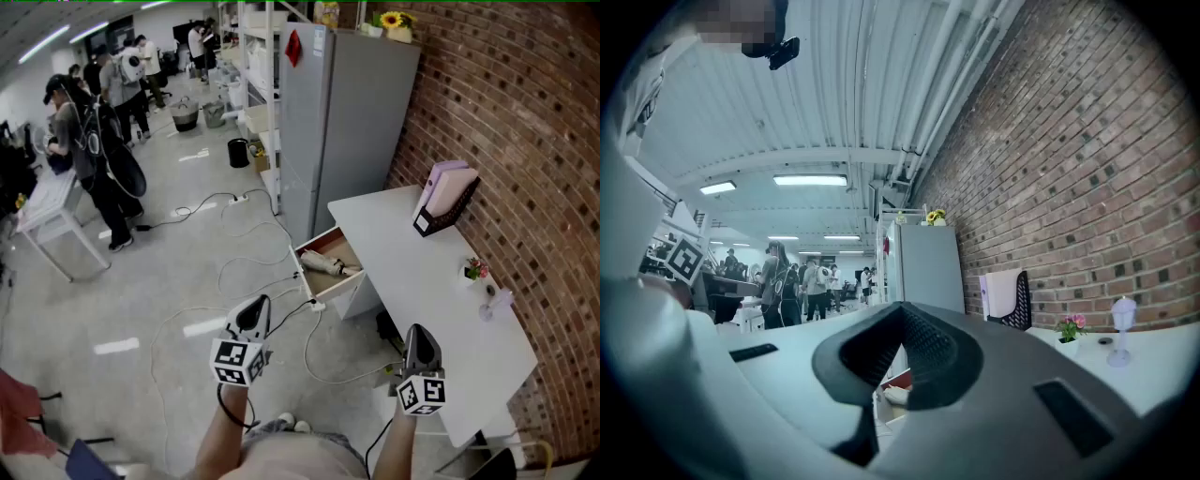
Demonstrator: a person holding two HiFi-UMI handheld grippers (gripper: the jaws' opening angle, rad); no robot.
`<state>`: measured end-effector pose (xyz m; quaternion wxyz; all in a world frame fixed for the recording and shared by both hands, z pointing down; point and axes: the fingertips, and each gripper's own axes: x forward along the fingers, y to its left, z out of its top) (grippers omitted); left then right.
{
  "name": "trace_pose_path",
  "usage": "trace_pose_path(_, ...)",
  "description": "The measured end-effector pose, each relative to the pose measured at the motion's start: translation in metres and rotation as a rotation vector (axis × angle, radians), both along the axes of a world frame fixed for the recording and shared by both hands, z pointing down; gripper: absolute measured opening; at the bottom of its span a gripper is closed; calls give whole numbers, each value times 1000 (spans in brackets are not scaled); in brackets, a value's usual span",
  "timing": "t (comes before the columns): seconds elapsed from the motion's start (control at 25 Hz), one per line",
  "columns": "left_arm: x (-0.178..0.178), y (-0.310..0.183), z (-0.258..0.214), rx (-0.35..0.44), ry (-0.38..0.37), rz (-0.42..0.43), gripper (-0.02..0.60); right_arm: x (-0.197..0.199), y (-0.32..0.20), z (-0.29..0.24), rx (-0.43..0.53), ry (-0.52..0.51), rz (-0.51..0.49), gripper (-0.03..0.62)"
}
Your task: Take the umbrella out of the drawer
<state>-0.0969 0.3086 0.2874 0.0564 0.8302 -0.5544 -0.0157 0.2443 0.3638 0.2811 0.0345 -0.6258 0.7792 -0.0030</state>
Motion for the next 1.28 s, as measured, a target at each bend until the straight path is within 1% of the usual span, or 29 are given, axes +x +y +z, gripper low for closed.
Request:
trace_pose_path(0.64,2,0,5,-10,3,2,26,0,1,3,-7,-19,4,17)
trace_pose_path(0.92,3,0,7,-12,2,12,26,-10,0,1,8,-17,-41,18)
trace_pose_path(1.16,-6,-2,3,4,38,-11,28,-15,-3,-1,6,-25,-37,18)
trace_pose_path(1.28,-12,-2,5,5,61,-24,29,-14,-3,-1,6,-53,-32,18)
